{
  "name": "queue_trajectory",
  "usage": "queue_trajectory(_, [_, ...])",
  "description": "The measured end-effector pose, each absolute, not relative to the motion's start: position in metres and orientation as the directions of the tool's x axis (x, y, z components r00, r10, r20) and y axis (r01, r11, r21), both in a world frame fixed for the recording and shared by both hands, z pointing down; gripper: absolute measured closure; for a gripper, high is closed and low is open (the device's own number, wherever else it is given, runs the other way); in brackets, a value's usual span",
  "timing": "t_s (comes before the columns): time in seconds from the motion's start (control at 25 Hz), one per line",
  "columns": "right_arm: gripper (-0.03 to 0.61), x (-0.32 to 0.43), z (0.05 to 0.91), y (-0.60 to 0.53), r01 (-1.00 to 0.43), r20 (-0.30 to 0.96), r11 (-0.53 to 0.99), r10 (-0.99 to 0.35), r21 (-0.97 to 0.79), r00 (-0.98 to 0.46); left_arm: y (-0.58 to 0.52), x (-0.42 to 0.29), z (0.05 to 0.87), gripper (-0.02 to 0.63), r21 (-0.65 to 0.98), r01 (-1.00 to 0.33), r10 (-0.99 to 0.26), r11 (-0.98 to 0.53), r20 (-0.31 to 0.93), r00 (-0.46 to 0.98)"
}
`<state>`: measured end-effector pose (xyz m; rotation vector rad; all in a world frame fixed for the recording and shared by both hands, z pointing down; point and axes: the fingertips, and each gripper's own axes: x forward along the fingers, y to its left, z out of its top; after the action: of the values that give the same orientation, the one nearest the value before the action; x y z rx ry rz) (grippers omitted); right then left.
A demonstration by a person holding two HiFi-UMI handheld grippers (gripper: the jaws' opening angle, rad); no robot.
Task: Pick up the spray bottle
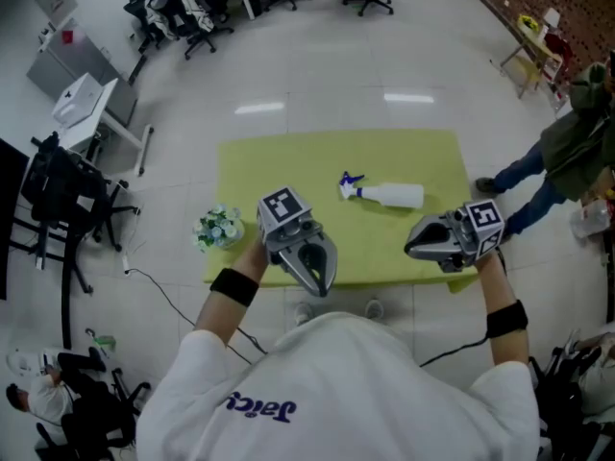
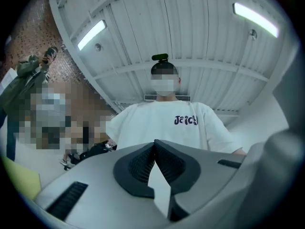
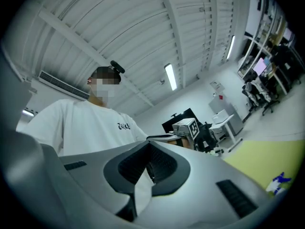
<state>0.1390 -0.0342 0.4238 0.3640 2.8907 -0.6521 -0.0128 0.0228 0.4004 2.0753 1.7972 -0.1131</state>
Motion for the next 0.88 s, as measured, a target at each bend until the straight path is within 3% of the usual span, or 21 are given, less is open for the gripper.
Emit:
queue_trajectory(0.48, [0.571, 0.195, 0.470, -0.079, -0.097, -0.017, 0.864, -0.121, -0.494, -0.993, -0.047, 0.033, 0.444, 0.607, 0.386, 0.823, 0.805, -0.417, -0.264, 0.532])
queue_trajectory(0.68, [0.571, 0.216, 0.481, -0.095, -0.186, 0.040, 0.842, -0.193, -0.507, -0.980, -0.105, 0.061, 0.477, 0.607, 0.495, 0.596, 0.584, -0.632, -0.202, 0.786])
queue_trajectory(0.88, [0.571, 0.228, 0.495, -0.110, -0.254, 0.114, 0.825, -0.228, -0.505, -0.967, -0.163, 0.068, 0.508, 0.607, 0.553, 0.341, 0.321, -0.760, -0.136, 0.937])
